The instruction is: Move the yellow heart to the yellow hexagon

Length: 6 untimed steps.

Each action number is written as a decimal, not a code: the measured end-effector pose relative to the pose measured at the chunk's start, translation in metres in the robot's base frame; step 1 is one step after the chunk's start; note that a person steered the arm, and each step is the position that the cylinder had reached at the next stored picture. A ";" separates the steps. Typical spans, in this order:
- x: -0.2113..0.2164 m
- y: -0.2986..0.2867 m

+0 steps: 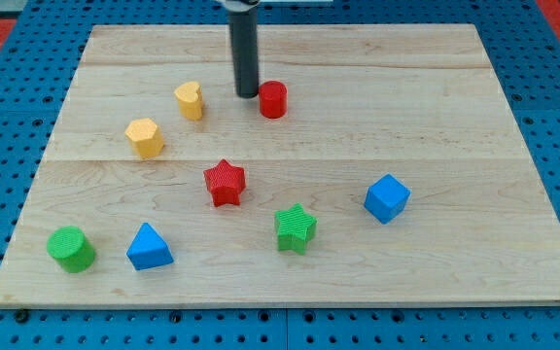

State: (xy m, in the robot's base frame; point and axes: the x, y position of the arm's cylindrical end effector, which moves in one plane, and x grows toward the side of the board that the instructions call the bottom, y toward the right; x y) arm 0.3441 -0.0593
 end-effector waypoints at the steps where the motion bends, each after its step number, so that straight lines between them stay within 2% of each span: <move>1: 0.031 -0.016; 2: 0.023 0.033; 3: -0.010 0.086; 4: 0.004 0.034; 5: -0.014 -0.038; 6: -0.014 -0.067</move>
